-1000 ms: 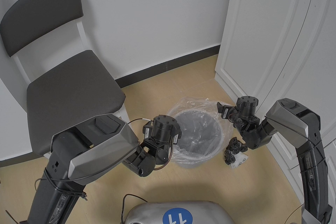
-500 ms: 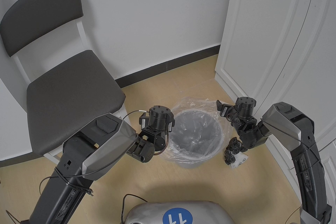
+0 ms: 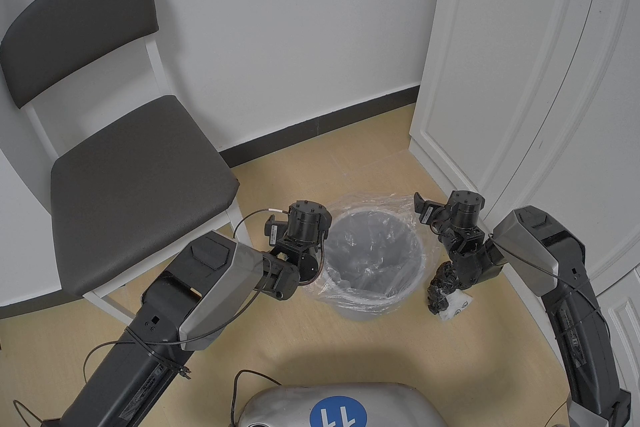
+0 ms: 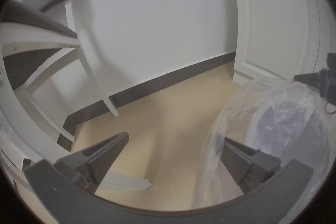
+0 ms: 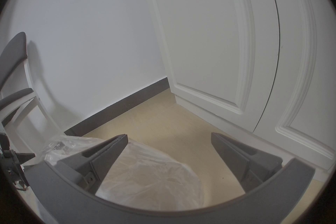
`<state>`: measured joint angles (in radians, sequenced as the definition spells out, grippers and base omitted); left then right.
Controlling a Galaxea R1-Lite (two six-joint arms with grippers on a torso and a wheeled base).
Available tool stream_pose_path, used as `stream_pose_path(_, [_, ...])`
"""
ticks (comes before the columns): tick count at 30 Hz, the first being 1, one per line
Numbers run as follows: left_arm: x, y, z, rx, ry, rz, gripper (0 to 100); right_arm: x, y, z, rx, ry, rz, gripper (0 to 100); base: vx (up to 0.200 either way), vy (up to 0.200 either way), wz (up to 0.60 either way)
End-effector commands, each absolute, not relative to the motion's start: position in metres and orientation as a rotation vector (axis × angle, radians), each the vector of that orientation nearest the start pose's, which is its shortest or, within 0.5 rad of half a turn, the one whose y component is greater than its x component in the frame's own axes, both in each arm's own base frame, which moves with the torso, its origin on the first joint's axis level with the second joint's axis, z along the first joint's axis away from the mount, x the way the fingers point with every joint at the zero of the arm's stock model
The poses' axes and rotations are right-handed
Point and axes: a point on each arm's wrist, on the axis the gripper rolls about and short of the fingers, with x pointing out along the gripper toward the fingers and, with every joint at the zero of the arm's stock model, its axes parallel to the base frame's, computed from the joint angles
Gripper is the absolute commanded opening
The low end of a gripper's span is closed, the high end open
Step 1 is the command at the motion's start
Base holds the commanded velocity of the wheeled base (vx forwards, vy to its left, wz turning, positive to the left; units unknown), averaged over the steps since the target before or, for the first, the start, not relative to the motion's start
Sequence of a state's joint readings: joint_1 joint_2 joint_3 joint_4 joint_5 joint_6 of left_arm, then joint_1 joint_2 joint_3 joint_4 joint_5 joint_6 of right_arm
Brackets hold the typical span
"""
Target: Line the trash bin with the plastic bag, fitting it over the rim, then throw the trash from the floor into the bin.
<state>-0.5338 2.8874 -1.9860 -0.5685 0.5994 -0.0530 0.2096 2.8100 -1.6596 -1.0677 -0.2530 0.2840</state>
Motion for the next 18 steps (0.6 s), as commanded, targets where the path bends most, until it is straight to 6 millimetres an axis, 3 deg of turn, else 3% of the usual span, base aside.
stream_pose_path(1, [0.484, -0.262, -0.066, 0.144, 0.305, 0.089, 100, 0.517, 0.101, -0.057, 0.260, 0.092, -0.063, 100, 0.000, 0.000, 0.00])
stream_pose_path(18, [0.483, -0.257, -0.078, 0.177, 0.366, 0.097, 100, 0.517, 0.096, -0.068, 0.251, 0.127, -0.074, 100, 0.000, 0.000, 0.00])
